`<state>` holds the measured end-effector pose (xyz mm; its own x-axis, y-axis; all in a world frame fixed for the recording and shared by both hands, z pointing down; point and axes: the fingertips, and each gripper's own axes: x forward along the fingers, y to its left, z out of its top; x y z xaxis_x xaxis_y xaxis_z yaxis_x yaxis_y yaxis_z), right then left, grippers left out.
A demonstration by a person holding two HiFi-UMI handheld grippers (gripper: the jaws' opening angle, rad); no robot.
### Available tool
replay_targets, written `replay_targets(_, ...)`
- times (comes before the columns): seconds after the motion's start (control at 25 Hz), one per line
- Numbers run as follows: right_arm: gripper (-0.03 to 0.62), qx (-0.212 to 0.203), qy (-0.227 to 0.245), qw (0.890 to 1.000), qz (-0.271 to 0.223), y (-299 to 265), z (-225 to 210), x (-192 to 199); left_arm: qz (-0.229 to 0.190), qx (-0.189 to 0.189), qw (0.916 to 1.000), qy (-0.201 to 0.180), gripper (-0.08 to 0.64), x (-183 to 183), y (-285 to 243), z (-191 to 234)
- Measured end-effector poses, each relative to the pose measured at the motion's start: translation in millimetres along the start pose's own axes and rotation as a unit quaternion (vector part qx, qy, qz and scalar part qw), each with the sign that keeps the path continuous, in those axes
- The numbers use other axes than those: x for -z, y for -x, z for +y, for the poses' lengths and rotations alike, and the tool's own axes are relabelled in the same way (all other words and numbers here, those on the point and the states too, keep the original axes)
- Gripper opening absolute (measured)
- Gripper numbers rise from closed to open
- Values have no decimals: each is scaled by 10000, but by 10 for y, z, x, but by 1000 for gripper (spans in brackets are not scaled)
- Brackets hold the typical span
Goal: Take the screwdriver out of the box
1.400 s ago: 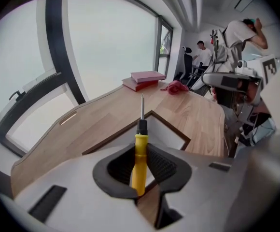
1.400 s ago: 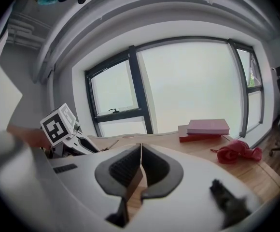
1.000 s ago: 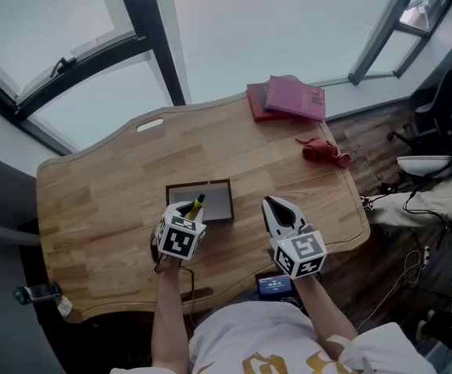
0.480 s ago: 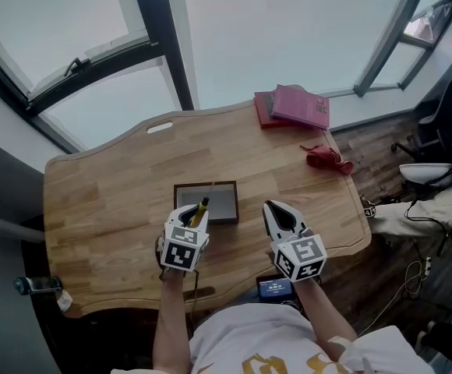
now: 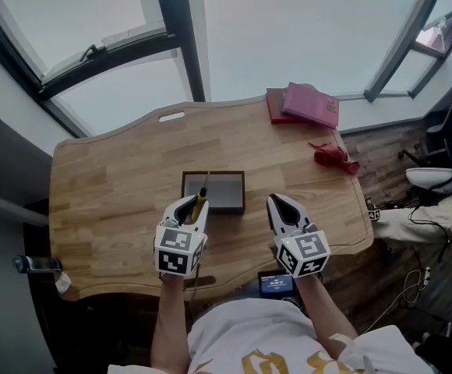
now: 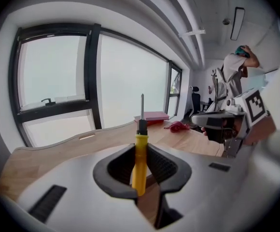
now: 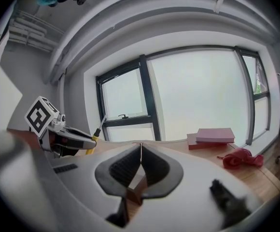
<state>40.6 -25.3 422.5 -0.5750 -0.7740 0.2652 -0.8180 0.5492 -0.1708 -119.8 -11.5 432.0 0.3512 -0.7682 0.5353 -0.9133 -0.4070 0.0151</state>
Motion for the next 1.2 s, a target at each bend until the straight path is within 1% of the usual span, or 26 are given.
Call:
replay_targets(0.2, 32, -57, 53, 10000, -58, 19, 106, -27, -315, -237, 9992, 85, 80, -67, 221, 2)
replay_targets(0.36, 32, -46, 138, 9998, -139, 22, 186, -91, -508, -259, 9981, 241, 80, -56, 385, -8)
replay_targets(0.6, 32, 9, 277, 9993, -269, 52, 268, -154, -717, -405, 9958, 389, 80, -22, 552, 1)
replay_targets(0.84, 31, 148, 498, 9980, -365, 83, 266, -205, -728, -458, 9951, 488, 80, 40, 544, 9)
replay_targets(0.96, 31, 210, 490, 9980, -349, 125, 234, -190, -703, -454, 9951, 533, 80, 74, 521, 3)
replay_targets(1.2, 31, 311, 466, 9978, -343, 193, 137, -191, -723, -485, 9952, 449, 80, 38, 531, -39)
